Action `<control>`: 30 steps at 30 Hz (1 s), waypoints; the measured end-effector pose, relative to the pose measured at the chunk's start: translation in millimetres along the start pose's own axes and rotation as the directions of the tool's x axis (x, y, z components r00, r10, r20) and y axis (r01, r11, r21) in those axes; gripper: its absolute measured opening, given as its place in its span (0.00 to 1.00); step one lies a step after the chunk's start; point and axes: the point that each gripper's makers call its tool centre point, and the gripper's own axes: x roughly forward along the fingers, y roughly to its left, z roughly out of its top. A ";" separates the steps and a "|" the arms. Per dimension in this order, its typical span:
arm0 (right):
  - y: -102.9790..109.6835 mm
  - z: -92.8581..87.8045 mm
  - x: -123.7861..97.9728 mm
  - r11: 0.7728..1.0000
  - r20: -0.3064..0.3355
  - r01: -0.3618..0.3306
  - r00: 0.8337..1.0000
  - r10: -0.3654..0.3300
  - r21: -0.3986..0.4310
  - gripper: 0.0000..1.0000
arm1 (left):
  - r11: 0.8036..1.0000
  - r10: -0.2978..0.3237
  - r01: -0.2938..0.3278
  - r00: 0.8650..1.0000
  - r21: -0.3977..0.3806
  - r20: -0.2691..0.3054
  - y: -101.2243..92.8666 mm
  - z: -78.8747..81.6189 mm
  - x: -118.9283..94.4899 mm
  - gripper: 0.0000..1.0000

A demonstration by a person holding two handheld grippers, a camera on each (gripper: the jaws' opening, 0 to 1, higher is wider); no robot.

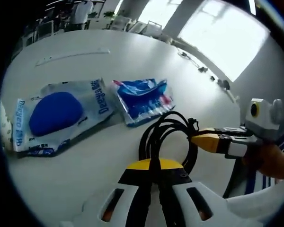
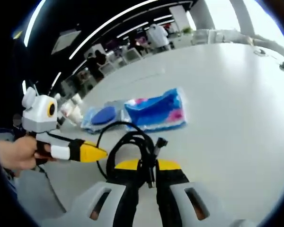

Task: Arrange the tabletop items into an orderly group along one side of the table until the central work area is clear of visible clutter.

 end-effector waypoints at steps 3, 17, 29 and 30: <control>-1.3 -1.3 1.2 1.000 -0.002 0.004 1.000 -0.004 -0.007 0.09 | 1.000 0.007 -0.007 1.000 0.007 -0.002 0.5 -1.1 1.6 0.00; -7.3 -6.8 3.2 0.999 -0.023 0.012 1.000 -0.013 -0.036 0.09 | 0.997 0.050 -0.048 0.998 0.061 -0.036 3.9 -7.3 10.3 0.00; -13.2 -8.9 5.9 0.998 -0.032 0.015 0.999 -0.017 -0.055 0.09 | 0.998 0.046 -0.045 0.999 0.052 -0.029 3.5 -5.3 14.0 0.00; -13.4 -9.3 6.1 0.998 -0.034 0.015 0.999 -0.017 -0.054 0.09 | 0.998 0.046 -0.045 0.999 0.051 -0.028 3.4 -5.4 14.1 0.00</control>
